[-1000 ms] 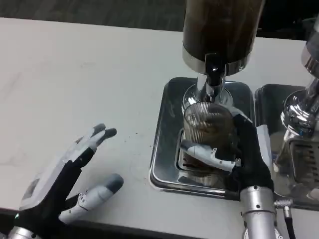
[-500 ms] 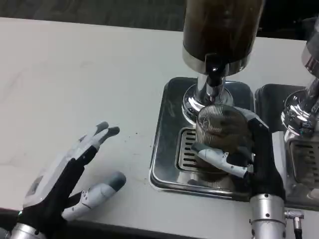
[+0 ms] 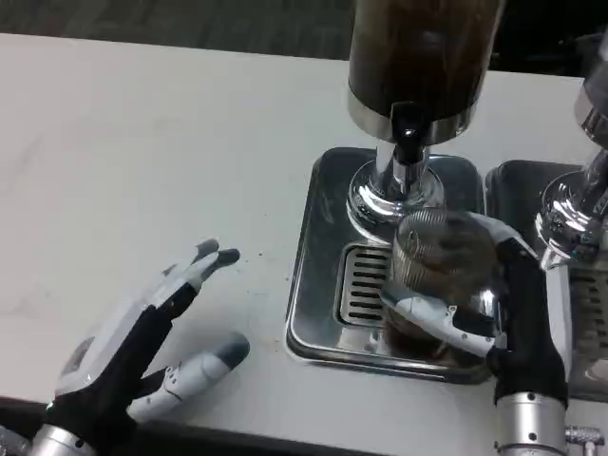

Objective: Grasp the cup under the faucet to collect the drink, then remove the cup.

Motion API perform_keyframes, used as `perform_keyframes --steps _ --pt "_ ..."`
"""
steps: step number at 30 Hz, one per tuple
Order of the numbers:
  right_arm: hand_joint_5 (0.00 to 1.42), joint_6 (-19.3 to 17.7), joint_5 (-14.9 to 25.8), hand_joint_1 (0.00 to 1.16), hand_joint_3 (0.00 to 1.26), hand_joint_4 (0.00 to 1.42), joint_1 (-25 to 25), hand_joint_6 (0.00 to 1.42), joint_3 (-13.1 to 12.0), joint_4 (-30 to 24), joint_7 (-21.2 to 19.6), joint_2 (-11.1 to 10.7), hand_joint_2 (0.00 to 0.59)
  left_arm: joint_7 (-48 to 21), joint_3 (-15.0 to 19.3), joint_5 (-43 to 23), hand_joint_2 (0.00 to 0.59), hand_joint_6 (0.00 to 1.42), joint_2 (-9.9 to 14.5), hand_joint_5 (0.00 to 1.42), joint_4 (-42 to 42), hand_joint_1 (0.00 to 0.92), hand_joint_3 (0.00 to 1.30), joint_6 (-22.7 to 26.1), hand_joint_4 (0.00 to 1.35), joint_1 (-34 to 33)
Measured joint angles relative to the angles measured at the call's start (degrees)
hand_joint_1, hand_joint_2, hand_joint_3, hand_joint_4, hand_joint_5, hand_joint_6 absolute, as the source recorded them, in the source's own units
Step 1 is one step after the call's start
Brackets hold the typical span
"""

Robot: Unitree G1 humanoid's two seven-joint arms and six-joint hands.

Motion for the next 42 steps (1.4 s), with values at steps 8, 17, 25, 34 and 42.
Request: perform_keyframes --steps 8,17,25,34,42 --pt "0.93 0.08 -0.36 1.10 0.79 0.87 5.47 1.30 0.48 -8.12 2.41 -0.10 0.085 -0.03 0.17 0.10 0.137 0.00 0.85 0.08 -1.84 0.000 0.15 -0.10 0.00 0.53" --pt "0.94 0.57 -1.77 1.10 0.80 0.88 7.45 1.32 0.60 -11.36 2.63 -0.11 0.085 -0.54 0.80 1.95 0.126 0.00 2.84 0.01 -7.32 0.000 0.05 0.98 0.00 3.23" --pt "0.95 1.42 -2.23 1.10 0.80 0.88 13.91 1.33 1.33 -20.97 6.09 -1.33 0.085 -0.61 4.36 8.52 0.124 0.00 5.27 0.00 -22.41 0.000 0.00 10.23 0.00 11.01" --pt "0.95 2.29 -2.13 1.09 0.81 0.90 17.81 1.33 1.75 -26.52 9.93 -2.12 0.084 -0.63 6.71 11.26 0.113 0.00 5.24 0.00 -32.45 0.000 0.00 15.18 0.00 20.69" --pt "0.95 2.49 -2.06 1.09 0.81 0.91 20.16 1.34 2.30 -30.47 12.80 -2.44 0.084 -0.60 10.46 11.84 0.108 0.00 5.40 0.00 -34.80 0.000 0.00 15.82 0.00 26.13"
